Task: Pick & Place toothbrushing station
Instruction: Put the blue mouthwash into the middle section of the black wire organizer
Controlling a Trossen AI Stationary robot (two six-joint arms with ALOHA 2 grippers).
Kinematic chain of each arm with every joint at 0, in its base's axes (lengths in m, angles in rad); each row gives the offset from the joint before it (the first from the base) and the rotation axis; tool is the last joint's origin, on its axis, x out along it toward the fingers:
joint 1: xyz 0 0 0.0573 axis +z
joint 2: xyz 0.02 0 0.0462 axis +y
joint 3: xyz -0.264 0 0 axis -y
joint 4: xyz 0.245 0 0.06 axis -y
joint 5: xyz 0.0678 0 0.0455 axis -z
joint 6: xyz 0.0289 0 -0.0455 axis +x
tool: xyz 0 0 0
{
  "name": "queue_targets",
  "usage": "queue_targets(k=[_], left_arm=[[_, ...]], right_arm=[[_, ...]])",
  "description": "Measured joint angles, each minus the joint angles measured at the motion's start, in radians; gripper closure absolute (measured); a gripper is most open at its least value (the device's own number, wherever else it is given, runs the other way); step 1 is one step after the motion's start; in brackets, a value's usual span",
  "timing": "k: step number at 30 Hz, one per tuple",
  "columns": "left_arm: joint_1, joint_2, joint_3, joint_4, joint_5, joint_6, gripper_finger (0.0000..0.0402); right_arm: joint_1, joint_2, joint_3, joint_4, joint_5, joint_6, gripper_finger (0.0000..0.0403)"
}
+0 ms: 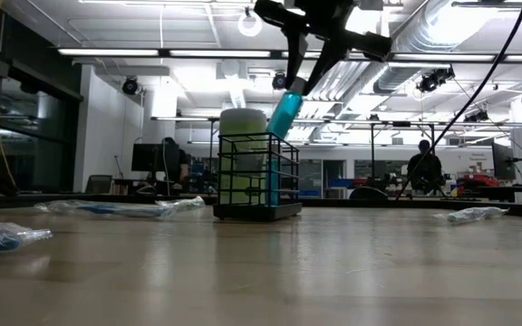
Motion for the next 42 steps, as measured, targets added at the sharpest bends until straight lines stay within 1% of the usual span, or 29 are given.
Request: queue_targets(k=[9, 13, 20, 28, 34, 38, 42], left_arm=[[-0.002, 0.0, 0.0, -0.012, 0.0, -0.017, 0.0201], [-0.002, 0.0, 0.0, -0.012, 0.0, -0.013, 0.0201], [0.015, 0.0, 0.0, -0.011, -0.026, 0.032, 0.0201], [0.006, 0.0, 0.0, -0.011, -0.024, -0.026, 0.0201], [-0.008, 0.0, 0.0, -0.012, -0.021, -0.029, 0.0201], [-0.01, 0.0, 0.0, -0.012, -0.021, -0.029, 0.0201], [-0.01, 0.0, 0.0, -0.012, -0.021, -0.035, 0.0201]], right_arm=[[0.0, 0.0, 0.0, 0.0, -0.032, -0.001, 0.0313], [0.0, 0.0, 0.0, 0.003, -0.063, -0.001, 0.0313], [-0.001, 0.0, 0.0, 0.014, -0.08, -0.009, 0.0313], [-0.029, 0.0, 0.0, 0.016, -0.111, -0.01, 0.0313], [-0.043, 0.0, 0.0, 0.023, -0.171, -0.009, 0.0313], [-0.055, 0.0, 0.0, 0.04, -0.187, -0.009, 0.0313], [-0.065, 0.0, 0.0, 0.039, -0.235, -0.005, 0.0313]])
